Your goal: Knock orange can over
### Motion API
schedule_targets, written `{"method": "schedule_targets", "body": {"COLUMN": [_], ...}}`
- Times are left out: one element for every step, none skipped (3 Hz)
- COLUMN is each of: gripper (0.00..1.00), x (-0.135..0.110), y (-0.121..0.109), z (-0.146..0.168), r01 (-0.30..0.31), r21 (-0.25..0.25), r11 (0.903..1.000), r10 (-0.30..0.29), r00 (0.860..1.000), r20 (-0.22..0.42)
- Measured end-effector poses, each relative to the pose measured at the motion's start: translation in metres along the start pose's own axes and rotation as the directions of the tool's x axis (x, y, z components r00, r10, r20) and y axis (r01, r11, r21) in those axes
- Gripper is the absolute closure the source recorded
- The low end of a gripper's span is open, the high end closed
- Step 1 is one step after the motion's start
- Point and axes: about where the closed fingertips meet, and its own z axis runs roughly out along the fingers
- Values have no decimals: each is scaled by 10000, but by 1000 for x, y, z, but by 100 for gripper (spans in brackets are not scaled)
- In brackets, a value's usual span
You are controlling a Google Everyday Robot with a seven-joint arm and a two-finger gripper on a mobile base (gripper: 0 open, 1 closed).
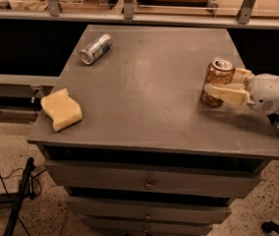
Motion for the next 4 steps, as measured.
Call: {"method": "schedule_targets", "body": {"gripper": [67,66,57,61], "x": [-1,-1,-2,-2], "y": [1,2,3,3], "z": [4,5,8,10], "r01": [7,9,13,11], "r21": [-77,-97,-146,-172], "r11": [10000,10000,9999,9999], "r10": [-7,-9,-13,-10], "r00": [10000,10000,10000,10000], "r20": [15,19,29,29]}}
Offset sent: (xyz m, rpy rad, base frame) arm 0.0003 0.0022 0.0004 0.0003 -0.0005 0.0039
